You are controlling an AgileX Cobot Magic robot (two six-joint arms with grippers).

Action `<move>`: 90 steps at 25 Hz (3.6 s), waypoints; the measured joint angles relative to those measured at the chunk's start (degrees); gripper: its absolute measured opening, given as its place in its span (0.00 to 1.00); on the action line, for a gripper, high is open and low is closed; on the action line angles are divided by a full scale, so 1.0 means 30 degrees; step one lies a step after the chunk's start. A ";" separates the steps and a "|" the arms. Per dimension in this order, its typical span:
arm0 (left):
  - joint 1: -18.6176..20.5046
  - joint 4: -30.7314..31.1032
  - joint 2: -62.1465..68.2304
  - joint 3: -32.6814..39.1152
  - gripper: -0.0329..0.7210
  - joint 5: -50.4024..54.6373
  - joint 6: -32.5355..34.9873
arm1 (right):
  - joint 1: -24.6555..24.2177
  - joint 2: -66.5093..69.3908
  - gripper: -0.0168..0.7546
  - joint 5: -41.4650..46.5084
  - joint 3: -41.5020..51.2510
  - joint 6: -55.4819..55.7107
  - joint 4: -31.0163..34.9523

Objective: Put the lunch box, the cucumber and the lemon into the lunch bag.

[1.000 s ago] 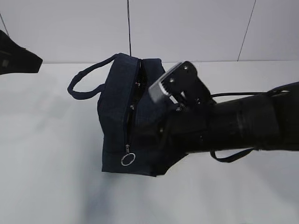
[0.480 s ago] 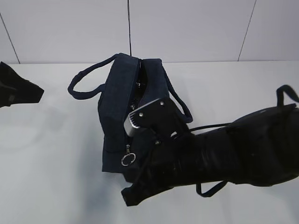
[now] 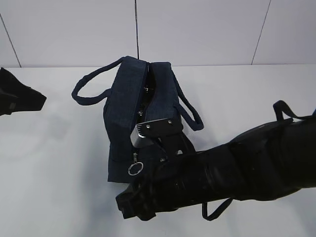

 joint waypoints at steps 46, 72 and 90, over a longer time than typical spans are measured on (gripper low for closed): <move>0.0000 0.0000 0.0000 0.0000 0.36 0.0034 0.0000 | 0.0000 0.1794 0.02 -0.2781 -0.2664 0.5123 0.0086; 0.0000 -0.0356 0.0680 0.0000 0.36 0.1148 0.0000 | -0.0976 0.0611 0.02 0.4386 -0.2455 0.6910 -0.3068; 0.0000 -0.2111 0.1768 0.0332 0.36 0.1108 0.1215 | -0.1875 0.0611 0.02 0.8152 -0.2455 0.6810 -0.3306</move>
